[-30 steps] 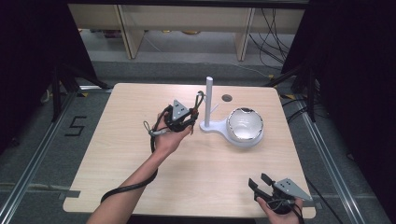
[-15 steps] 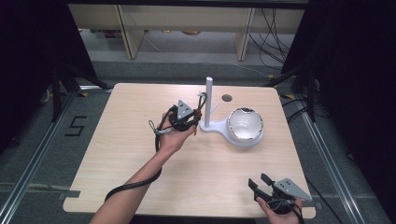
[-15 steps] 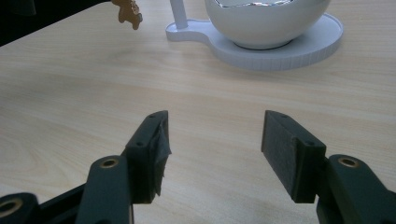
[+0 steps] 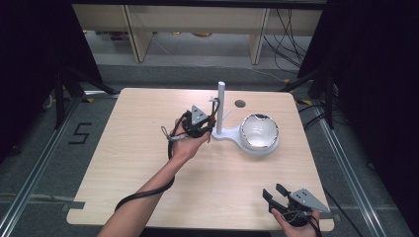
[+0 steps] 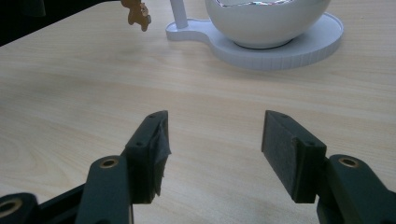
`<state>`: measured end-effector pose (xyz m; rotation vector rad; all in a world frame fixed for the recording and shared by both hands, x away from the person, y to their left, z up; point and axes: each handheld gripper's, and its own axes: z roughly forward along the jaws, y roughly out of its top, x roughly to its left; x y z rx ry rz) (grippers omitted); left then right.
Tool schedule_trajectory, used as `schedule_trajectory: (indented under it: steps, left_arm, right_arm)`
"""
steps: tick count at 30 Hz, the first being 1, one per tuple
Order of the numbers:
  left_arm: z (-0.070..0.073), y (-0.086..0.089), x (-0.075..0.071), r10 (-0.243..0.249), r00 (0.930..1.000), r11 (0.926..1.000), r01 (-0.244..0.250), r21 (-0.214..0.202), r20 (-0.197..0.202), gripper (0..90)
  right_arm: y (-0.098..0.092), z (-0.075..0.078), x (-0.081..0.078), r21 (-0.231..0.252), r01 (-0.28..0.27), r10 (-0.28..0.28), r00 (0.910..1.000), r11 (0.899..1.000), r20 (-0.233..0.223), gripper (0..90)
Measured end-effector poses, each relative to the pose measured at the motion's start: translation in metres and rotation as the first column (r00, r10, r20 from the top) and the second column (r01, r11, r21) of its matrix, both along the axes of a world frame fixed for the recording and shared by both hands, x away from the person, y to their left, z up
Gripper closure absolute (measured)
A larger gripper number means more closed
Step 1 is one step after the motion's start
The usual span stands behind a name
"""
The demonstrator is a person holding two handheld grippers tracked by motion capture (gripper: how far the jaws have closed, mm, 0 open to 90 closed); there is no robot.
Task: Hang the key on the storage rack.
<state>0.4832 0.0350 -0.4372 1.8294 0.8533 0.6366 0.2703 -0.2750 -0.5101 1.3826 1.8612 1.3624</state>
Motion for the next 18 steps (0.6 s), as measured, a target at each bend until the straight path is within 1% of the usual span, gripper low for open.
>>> schedule_trajectory:
  steps: [2, 3, 4, 5, 6, 7, 8, 11, 12, 13, 17, 18]
  left_arm:
    - [-0.0001, -0.0018, 0.0004, 0.001, 1.0000, 1.0000, -0.001, -0.005, -0.003, 68.5]
    - [0.0002, -0.0025, 0.0004, -0.002, 1.0000, 1.0000, 0.002, -0.002, -0.004, 68.3]
    - [0.0005, -0.0031, 0.0003, -0.004, 1.0000, 1.0000, 0.004, 0.000, -0.004, 68.2]
    - [0.0007, -0.0037, 0.0001, -0.005, 1.0000, 1.0000, 0.005, 0.002, -0.002, 68.1]
    - [0.0008, -0.0041, 0.0002, -0.004, 1.0000, 1.0000, 0.004, 0.003, -0.004, 68.0]
    - [0.0006, -0.0044, 0.0002, -0.003, 1.0000, 1.0000, 0.003, 0.001, -0.007, 67.9]
    - [0.0006, -0.0047, 0.0003, -0.003, 1.0000, 1.0000, 0.003, 0.004, -0.008, 67.9]
    - [0.0006, -0.0057, 0.0010, -0.007, 0.9999, 1.0000, 0.007, 0.006, -0.012, 67.4]
    - [0.0008, -0.0063, 0.0011, -0.008, 0.9999, 1.0000, 0.008, 0.005, -0.013, 67.2]
    - [0.0010, -0.0065, 0.0014, -0.011, 0.9998, 0.9999, 0.011, 0.008, -0.014, 66.8]
    - [0.0018, -0.0060, -0.0002, -0.019, 0.9996, 0.9998, 0.019, 0.002, -0.020, 65.4]
    - [0.0020, -0.0053, -0.0010, -0.022, 0.9996, 0.9998, 0.022, 0.001, -0.016, 64.7]
  right_arm:
    - [0.0001, -0.0004, 0.0002, -0.005, 0.003, -0.003, 1.0000, 1.000, 0.005, 42.3]
    - [-0.0002, 0.0002, -0.0002, -0.003, 0.000, 0.000, 1.0000, 1.000, -0.003, 42.3]
    - [-0.0015, 0.0013, -0.0008, -0.021, 0.005, -0.005, 0.9999, 1.000, -0.010, 42.3]
    - [-0.0010, 0.0010, -0.0010, -0.012, 0.013, -0.013, 0.9999, 1.000, -0.004, 42.3]
    - [-0.0013, 0.0009, -0.0008, -0.013, 0.013, -0.013, 0.9999, 1.000, 0.000, 42.3]
    - [-0.0022, 0.0016, -0.0014, -0.023, 0.014, -0.014, 0.9998, 1.000, -0.012, 42.3]
    - [-0.0020, 0.0009, -0.0009, -0.020, 0.018, -0.018, 0.9998, 1.000, 0.002, 42.3]
    - [-0.0020, 0.0010, -0.0010, -0.021, 0.017, -0.017, 0.9999, 1.000, 0.000, 42.2]
    - [-0.0023, 0.0019, -0.0016, -0.024, 0.013, -0.013, 0.9998, 1.000, -0.013, 42.2]
    - [-0.0023, 0.0019, -0.0017, -0.020, 0.010, -0.010, 0.9998, 1.000, -0.017, 42.2]
    - [-0.0024, 0.0019, -0.0018, -0.019, 0.010, -0.010, 0.9998, 1.000, -0.016, 42.1]
    - [-0.0028, 0.0015, -0.0015, -0.027, 0.012, -0.012, 0.9999, 1.000, -0.009, 42.1]
